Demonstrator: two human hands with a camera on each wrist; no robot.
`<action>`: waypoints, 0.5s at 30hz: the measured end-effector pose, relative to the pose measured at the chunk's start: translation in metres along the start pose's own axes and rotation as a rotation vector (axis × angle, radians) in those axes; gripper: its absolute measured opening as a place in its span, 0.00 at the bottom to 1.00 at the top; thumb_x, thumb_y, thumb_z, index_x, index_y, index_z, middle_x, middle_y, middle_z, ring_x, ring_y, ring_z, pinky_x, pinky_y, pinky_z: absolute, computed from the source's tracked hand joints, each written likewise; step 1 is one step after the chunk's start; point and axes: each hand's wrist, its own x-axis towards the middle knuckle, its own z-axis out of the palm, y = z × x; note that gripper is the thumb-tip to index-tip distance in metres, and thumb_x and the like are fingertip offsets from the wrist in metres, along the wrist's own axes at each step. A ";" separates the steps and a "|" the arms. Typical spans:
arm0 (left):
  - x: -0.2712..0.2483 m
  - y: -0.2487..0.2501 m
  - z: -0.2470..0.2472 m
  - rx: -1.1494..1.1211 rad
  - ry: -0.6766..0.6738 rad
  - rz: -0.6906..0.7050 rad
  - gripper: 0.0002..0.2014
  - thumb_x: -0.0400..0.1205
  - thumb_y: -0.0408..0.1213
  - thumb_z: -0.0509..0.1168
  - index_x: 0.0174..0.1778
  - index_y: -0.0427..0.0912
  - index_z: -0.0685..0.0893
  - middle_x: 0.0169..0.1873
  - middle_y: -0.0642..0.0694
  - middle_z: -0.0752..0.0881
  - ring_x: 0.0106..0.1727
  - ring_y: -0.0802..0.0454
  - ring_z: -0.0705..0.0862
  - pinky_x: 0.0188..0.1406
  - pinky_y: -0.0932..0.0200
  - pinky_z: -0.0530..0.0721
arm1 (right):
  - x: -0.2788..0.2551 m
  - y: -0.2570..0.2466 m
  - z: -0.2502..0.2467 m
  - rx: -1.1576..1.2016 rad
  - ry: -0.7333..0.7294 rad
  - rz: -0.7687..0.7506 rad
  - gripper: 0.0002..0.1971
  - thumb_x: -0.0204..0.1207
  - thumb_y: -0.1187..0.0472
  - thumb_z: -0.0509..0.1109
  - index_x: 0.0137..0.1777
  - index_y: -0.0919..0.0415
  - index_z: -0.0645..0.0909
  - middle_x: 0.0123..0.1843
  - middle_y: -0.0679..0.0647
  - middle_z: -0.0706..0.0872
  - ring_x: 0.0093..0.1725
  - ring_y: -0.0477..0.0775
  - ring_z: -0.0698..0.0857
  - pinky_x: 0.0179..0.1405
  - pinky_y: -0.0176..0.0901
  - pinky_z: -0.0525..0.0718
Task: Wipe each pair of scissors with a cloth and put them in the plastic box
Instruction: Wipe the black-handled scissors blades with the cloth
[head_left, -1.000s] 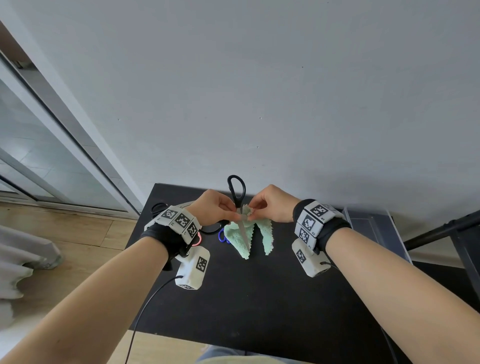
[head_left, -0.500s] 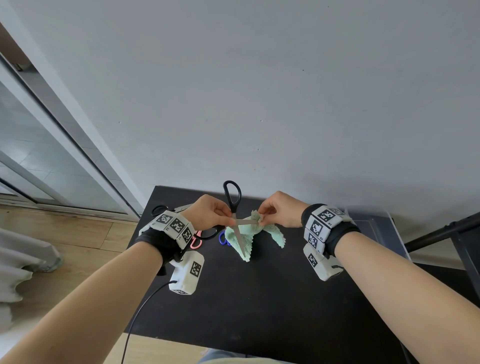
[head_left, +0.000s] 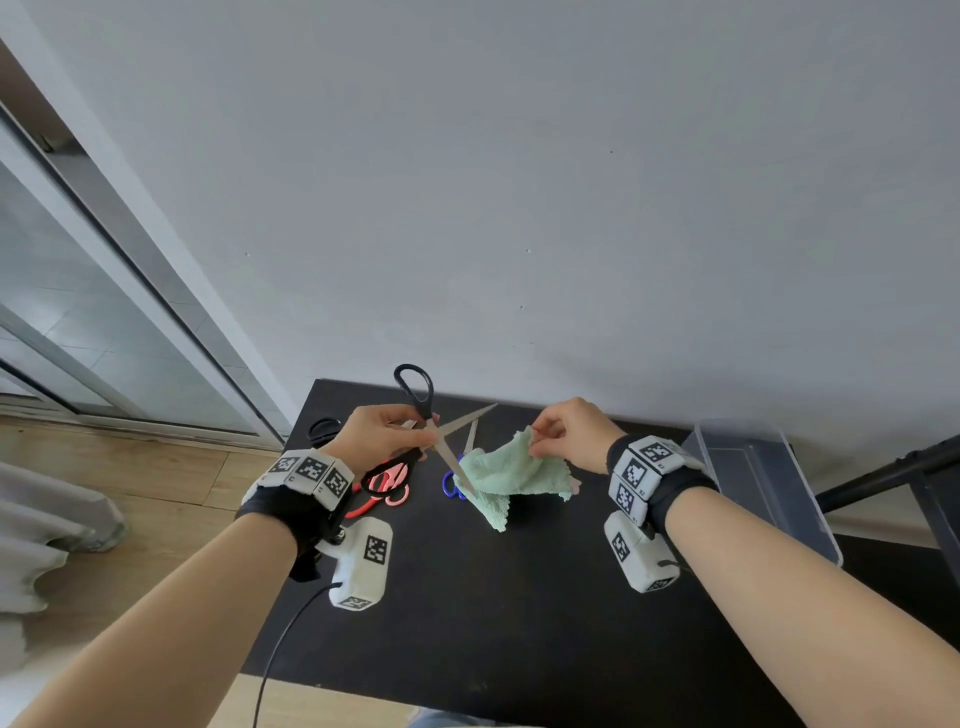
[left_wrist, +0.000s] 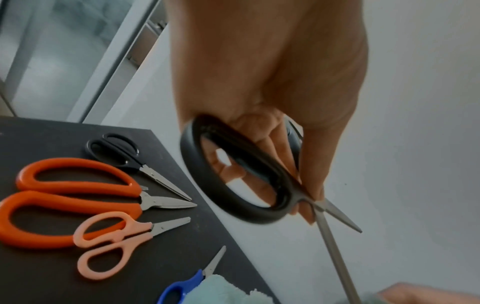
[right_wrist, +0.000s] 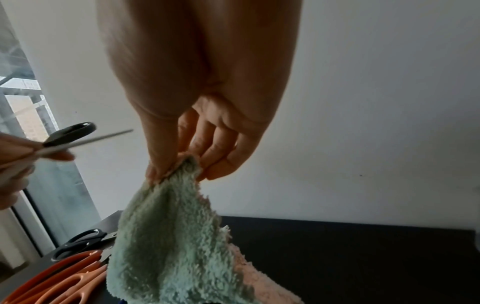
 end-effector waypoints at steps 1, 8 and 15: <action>0.001 0.001 0.001 -0.048 0.002 -0.005 0.06 0.73 0.30 0.75 0.45 0.40 0.90 0.38 0.34 0.90 0.36 0.51 0.86 0.44 0.63 0.87 | 0.001 0.000 0.004 0.018 0.010 0.014 0.08 0.68 0.61 0.80 0.39 0.49 0.83 0.42 0.49 0.89 0.46 0.49 0.87 0.55 0.43 0.84; 0.005 0.014 0.005 -0.239 0.074 -0.038 0.10 0.72 0.31 0.77 0.46 0.34 0.86 0.40 0.32 0.90 0.42 0.43 0.85 0.54 0.51 0.83 | -0.001 -0.005 0.016 0.174 0.068 0.019 0.07 0.70 0.64 0.78 0.47 0.59 0.86 0.42 0.47 0.88 0.44 0.44 0.85 0.47 0.30 0.79; 0.011 0.024 0.011 -0.363 0.074 -0.011 0.11 0.74 0.29 0.75 0.50 0.32 0.84 0.37 0.38 0.89 0.38 0.44 0.86 0.55 0.50 0.84 | -0.007 -0.011 0.018 0.286 0.145 0.036 0.08 0.69 0.63 0.79 0.48 0.60 0.87 0.44 0.48 0.90 0.46 0.45 0.87 0.48 0.29 0.81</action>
